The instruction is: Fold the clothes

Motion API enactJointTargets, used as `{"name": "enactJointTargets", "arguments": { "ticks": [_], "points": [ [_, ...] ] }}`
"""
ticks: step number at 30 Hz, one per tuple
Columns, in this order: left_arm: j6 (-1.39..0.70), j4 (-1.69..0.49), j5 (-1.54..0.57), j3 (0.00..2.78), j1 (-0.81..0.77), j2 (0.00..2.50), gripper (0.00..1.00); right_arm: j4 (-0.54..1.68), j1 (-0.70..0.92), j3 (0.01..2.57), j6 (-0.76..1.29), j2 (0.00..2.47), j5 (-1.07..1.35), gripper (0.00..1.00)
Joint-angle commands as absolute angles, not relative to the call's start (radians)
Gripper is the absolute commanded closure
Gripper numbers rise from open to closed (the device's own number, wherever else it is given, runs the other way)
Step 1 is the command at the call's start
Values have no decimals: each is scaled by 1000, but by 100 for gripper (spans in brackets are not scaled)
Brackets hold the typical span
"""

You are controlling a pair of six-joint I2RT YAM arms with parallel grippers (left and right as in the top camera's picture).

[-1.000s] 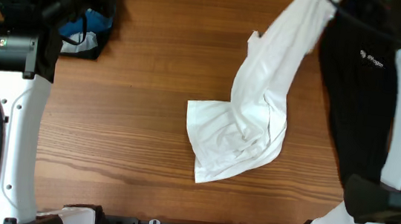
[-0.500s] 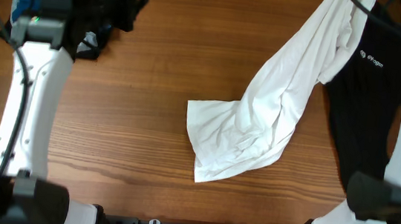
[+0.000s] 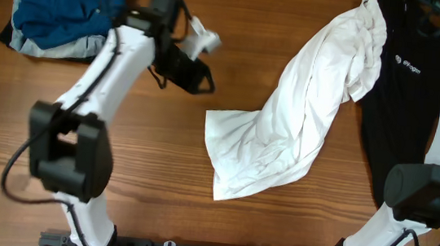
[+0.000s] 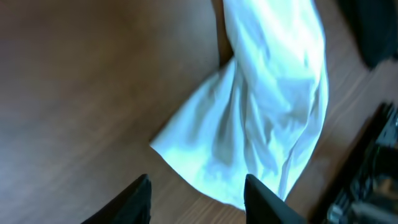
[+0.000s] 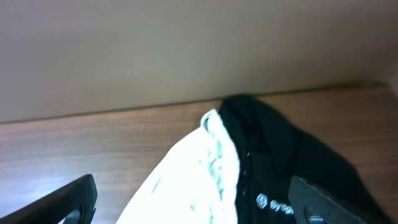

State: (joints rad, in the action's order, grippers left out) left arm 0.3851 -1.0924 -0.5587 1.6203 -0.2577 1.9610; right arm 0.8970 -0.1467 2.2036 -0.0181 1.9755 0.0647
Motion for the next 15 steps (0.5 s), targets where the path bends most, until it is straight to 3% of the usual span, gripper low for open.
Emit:
{"name": "enactJointTargets", "arguments": {
  "ticks": [1, 8, 12, 15],
  "points": [
    [441, -1103, -518, 1609, -293, 2040, 46, 915, -144, 2214, 3, 1945, 141, 0],
    [441, -1024, -427, 1538, -332, 2061, 31, 941, -144, 2214, 2, 1945, 189, 0],
    [442, -948, -391, 1488, -359, 2062, 12, 947, -144, 2214, 0, 1945, 189, 0],
    [441, -889, -342, 1452, -385, 2063, 10, 951, -144, 2214, 0, 1945, 189, 0]
  ]
}}
